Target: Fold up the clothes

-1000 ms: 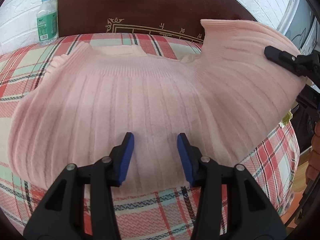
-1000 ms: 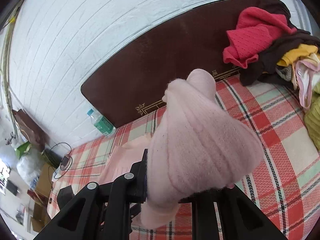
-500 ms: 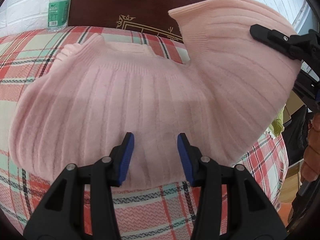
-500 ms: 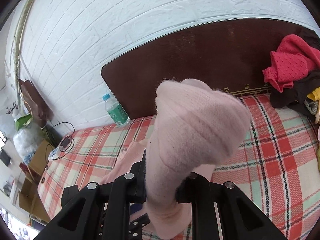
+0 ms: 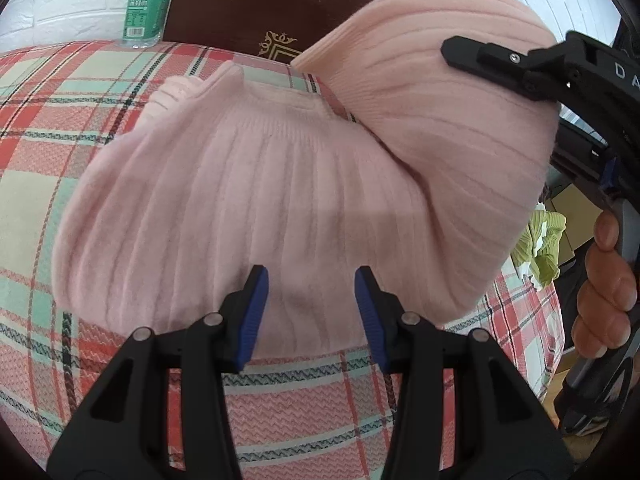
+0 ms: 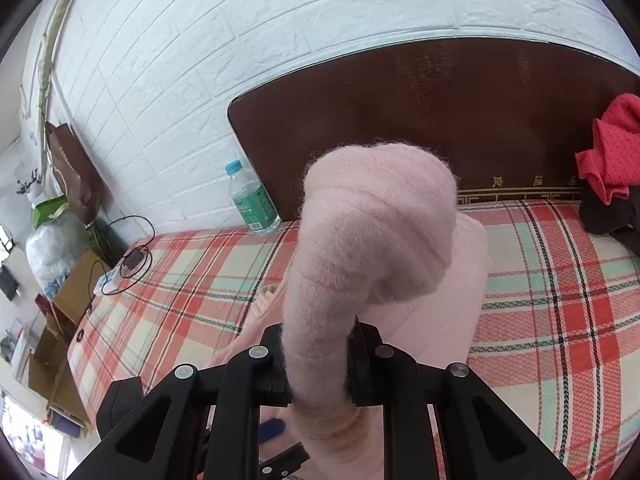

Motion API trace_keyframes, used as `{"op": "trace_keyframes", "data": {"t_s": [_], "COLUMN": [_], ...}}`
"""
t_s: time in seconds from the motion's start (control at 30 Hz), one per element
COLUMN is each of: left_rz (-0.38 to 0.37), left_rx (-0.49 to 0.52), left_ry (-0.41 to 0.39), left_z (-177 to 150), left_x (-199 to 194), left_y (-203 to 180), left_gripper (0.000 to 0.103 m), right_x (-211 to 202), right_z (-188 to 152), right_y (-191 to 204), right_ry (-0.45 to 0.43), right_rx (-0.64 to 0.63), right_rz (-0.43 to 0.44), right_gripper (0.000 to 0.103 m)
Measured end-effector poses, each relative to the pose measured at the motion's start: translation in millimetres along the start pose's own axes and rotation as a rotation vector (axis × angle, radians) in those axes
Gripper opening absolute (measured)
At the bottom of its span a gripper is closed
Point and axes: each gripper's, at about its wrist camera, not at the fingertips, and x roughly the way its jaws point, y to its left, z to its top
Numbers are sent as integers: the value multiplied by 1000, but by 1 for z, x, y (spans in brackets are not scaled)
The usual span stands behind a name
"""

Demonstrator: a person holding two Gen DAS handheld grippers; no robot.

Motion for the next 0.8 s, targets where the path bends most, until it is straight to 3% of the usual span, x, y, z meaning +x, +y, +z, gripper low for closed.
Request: {"op": "trace_keyframes", "data": {"t_s": [0.47, 0.8], "left_rz": [15, 57], "left_rx": [-22, -76], "left_ry": [-17, -59], "left_z": [-13, -22], "left_x": [-27, -57], "left_y": [27, 61], "left_gripper": [47, 47], "right_x": [33, 45], "right_z": [-22, -62], "right_y": [53, 88], "right_ry": [35, 56], "right_rx": [-202, -452], "right_rz": [-15, -63], "right_gripper": [18, 20]}}
